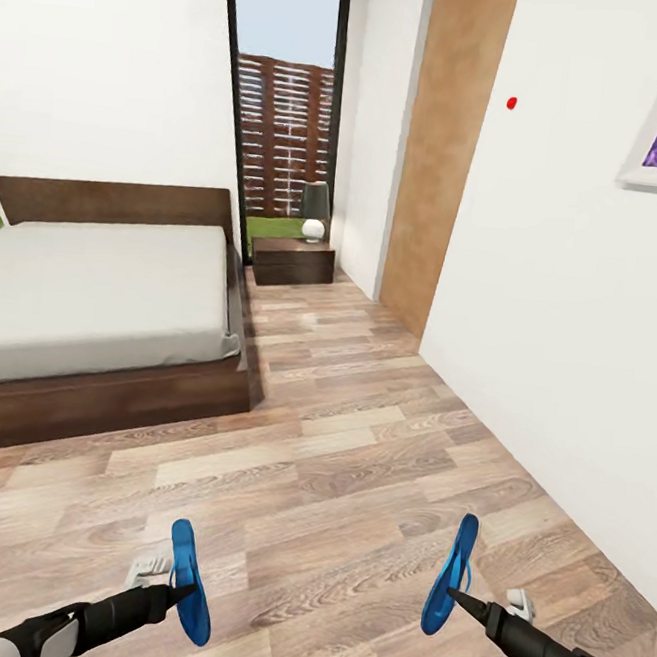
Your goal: In the bedroom, move the book from the bed onto either nightstand, and place the two sandals side by side next to the bed.
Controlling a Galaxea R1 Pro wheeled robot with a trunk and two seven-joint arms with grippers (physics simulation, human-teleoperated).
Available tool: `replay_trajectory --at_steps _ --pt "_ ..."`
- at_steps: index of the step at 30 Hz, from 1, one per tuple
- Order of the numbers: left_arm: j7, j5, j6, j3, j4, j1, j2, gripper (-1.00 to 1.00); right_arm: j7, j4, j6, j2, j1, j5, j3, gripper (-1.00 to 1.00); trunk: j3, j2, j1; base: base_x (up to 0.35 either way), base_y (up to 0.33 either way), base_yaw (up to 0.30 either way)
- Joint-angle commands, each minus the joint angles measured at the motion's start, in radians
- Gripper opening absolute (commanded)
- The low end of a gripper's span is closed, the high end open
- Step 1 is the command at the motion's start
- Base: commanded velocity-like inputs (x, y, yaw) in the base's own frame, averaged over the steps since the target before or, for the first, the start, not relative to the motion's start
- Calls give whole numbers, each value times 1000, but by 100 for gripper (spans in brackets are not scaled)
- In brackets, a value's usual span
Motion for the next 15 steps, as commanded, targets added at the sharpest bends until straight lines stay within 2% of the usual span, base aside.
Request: replay_trajectory --at_steps 1,12,15 --pt "-2 7 -5 -7 1 0 0 -100 4 2 12 0 -1 -12 5 -100 -1 0 0 0 0 204" --pt "-3 7 -4 -7 1 2 -1 -100 4 2 12 0 -1 -12 5 -100 -1 0 0 0 0 39" --pt "-3 7 -4 -7 1 2 -1 -100 4 2 12 0 -1 -12 5 -100 -1 0 0 0 0 190"
